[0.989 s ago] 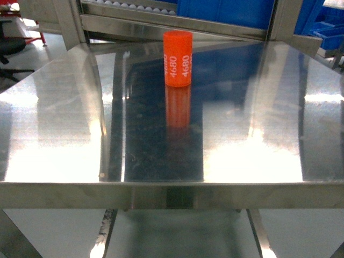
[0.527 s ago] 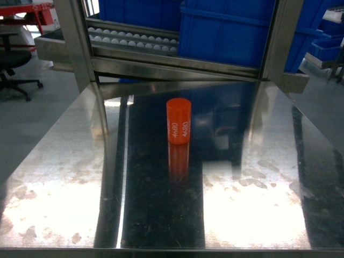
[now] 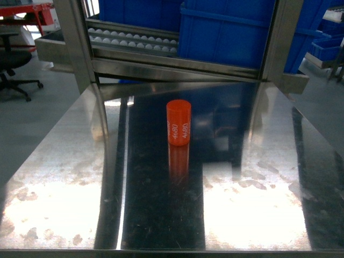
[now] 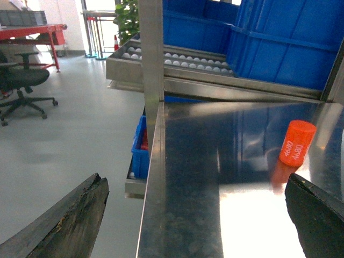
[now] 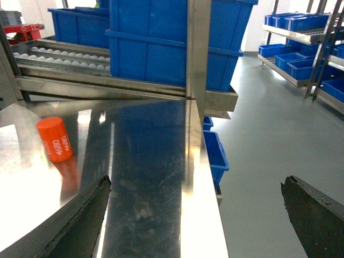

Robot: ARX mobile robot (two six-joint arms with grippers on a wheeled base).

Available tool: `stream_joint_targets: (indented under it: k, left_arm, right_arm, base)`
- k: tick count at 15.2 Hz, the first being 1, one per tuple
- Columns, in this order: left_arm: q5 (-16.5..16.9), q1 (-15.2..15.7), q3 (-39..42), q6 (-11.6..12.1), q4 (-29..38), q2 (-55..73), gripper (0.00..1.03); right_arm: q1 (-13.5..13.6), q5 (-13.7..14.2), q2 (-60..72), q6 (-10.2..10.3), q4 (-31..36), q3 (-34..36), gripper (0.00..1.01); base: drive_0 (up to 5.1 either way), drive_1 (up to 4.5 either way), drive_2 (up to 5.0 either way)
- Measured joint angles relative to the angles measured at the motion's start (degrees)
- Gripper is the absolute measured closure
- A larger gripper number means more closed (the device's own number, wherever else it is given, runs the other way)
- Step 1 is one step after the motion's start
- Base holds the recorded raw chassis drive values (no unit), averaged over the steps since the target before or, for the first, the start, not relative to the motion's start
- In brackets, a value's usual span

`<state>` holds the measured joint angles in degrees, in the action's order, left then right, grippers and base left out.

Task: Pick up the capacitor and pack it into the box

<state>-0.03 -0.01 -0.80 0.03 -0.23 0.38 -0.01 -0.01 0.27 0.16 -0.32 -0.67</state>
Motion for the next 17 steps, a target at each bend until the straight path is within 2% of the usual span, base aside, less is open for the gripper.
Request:
stream_joint_targets:
  k: [10,11,12,13,15,16,17]
  left_arm:
    - [0.02,0.0,-0.02,0.0,0.0,0.0,0.05]
    - [-7.8,-2.86,-0.04,-0.42,2.93,3.15,0.05]
    - [-14.32,-3.23,-0.76,-1.11,14.56,14.86,0.05]
    - [-14.56,-1.77,-2.54,-0.85,29.62,32.04,0.05]
    - [-8.83,-4.5,-14.56,0.96,52.37,61.18,0.05]
    - [-6.49,-6.01,-22.45,1.6,58.34,73.29,0.05]
    - [-5.6,-7.72,-29.75,2.25,59.14,84.08,0.05]
  right_arm:
    - [0.0,0.0,0.0,0.0,0.0,0.0,0.03]
    - [0.0,-0.02,0.0,0.0,0.0,0.0,0.03]
    - [0.0,-0.09,0.0,-0.02,0.0,0.0,0.03]
    - [0.0,0.02,0.0,0.0,0.07,0.0,0.03]
    - [0.0,0.0,0.0,0.0,0.09,0.0,0.03]
    - [0.0,0.0,0.0,0.0,0.04,0.0,0.03]
    - [0.0,0.0,0.0,0.0,0.02,0.0,0.03]
  base:
    - [0.0,0.0,0.0]
    - [0.0,0.0,0.0]
    - [0.0,0.0,0.0]
    - [0.0,0.0,0.0]
    - [0.0,0.0,0.0]
    - [0.0,0.0,0.0]
    - [0.0,0.0,0.0]
